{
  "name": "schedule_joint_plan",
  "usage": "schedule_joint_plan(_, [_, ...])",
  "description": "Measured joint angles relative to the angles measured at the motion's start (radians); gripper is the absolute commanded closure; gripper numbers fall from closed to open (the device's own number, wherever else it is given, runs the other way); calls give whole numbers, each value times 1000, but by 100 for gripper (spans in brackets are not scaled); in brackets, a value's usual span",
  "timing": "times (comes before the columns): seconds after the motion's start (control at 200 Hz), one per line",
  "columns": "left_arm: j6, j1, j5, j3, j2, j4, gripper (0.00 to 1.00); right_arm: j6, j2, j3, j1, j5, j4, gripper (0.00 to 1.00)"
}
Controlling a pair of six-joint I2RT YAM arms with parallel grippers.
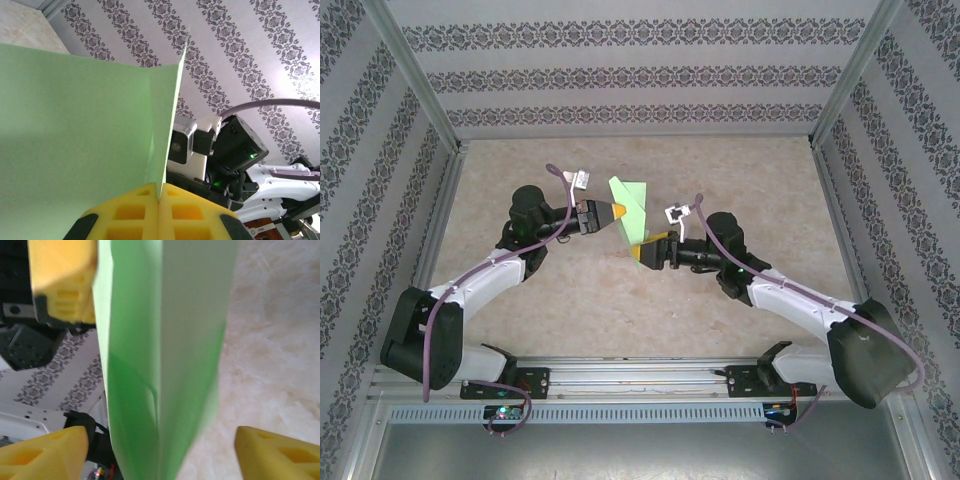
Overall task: Fold a paper plane with a square sheet of paper (fold left side to right side)
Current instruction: Turn over the paper at the center of the table.
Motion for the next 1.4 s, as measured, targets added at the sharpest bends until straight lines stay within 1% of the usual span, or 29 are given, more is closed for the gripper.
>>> schedule_joint_plan(0.09, [0, -5, 0, 2, 0, 0, 100, 4, 16, 31, 0, -7, 23, 41])
schedule_joint_plan(0.27, [-5, -5, 0, 6, 1, 3, 100, 3, 15, 43, -3, -10, 45, 54])
schedule_joint_plan(0.38, [-16, -5, 0, 6, 7, 17, 100, 6, 10, 43, -10, -8, 47, 66])
schedule_joint_plan(0.445, [-23, -5, 0, 6, 16, 32, 100, 7, 1, 43, -16, -8, 47, 74])
schedule_joint_plan(0.48, [-27, -5, 0, 6, 21, 38, 100, 6, -5, 43, -16, -8, 47, 77])
schedule_joint_plan(0.535, [-31, -5, 0, 6, 29, 42, 95, 2, -12, 43, -16, -4, 46, 81])
schedule_joint_plan(0.62, [-38, -5, -1, 6, 35, 45, 83, 3, -18, 43, -16, -1, 43, 87])
schedule_joint_plan(0.679, [-31, -5, 0, 6, 34, 45, 75, 2, -23, 43, -16, 5, 38, 89])
schedule_joint_plan(0.744, [-7, -6, -7, 6, 27, 24, 68, -2, -30, 43, -16, 10, 23, 92])
schedule_joint_plan(0.859, [63, -9, -33, 7, -19, -82, 54, -13, -57, 43, -16, 27, -17, 96])
schedule_joint_plan(0.934, [128, -9, -63, 11, -73, -175, 48, -26, -79, 43, -16, 43, -42, 100])
schedule_joint_plan(1.009, [199, -9, -107, 19, -134, -268, 44, -45, -102, 43, -16, 69, -79, 100])
schedule_joint_plan(1.074, [263, -8, -155, 26, -191, -358, 41, -69, -120, 49, -12, 104, -135, 100])
schedule_joint_plan(1.179, [356, -8, -248, 34, -273, -486, 36, -144, -135, 96, 31, 219, -293, 100])
schedule_joint_plan(1.269, [422, -8, -338, 34, -340, -587, 33, -221, -135, 171, 105, 365, -447, 100])
schedule_joint_plan(1.404, [502, -8, -489, 34, -439, -716, 28, -324, -98, 315, 228, 637, -660, 100])
